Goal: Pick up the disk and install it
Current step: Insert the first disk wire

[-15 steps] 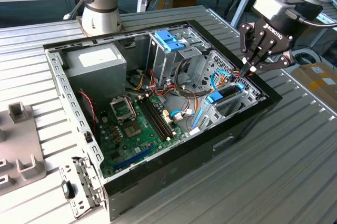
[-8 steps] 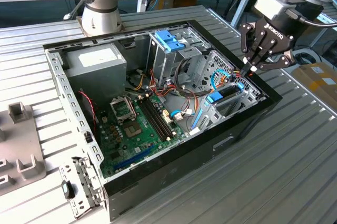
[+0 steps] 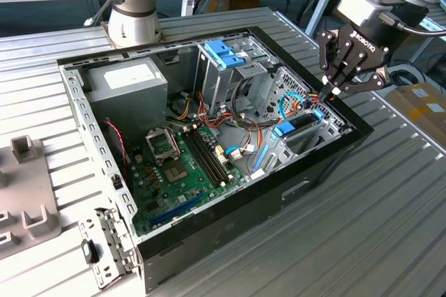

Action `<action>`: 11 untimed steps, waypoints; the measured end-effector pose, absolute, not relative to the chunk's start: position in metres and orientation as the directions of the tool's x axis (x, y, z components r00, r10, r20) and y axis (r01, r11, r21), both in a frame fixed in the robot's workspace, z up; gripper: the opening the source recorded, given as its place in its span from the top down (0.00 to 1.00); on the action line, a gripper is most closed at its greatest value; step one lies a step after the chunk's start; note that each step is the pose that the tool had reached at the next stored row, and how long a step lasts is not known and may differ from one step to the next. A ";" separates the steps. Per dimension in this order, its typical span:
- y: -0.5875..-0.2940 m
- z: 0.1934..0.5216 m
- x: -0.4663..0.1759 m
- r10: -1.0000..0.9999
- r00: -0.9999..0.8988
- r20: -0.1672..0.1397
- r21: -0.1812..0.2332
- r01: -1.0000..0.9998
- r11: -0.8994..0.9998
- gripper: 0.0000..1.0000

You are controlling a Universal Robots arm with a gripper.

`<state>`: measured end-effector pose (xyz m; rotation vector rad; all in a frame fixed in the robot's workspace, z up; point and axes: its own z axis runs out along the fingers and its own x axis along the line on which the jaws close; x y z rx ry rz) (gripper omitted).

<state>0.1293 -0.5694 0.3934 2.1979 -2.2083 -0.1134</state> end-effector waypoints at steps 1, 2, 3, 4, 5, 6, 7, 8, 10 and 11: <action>-0.569 0.393 0.129 -0.999 -0.006 -0.034 0.068 -0.998 0.004 0.89; -0.569 0.393 0.129 -0.999 -0.006 -0.034 0.068 -0.998 0.004 0.89; -0.569 0.393 0.130 -0.999 -0.006 -0.034 0.068 -0.998 0.004 0.89; -0.569 0.393 0.130 -0.999 -0.006 -0.034 0.068 -0.998 0.004 0.81; -0.569 0.393 0.130 -0.999 -0.006 -0.034 0.068 -0.998 0.004 0.81; -0.569 0.393 0.130 -0.999 -0.006 -0.034 0.068 -0.998 0.004 0.75; -0.569 0.393 0.130 -0.999 -0.006 -0.034 0.068 -0.998 0.004 0.69; -0.569 0.393 0.130 -0.999 -0.006 -0.034 0.068 -0.998 0.004 0.69; -0.569 0.393 0.130 -0.999 -0.006 -0.034 0.068 -0.998 0.004 0.63; -0.569 0.393 0.130 -0.999 -0.006 -0.034 0.068 -0.998 0.004 0.63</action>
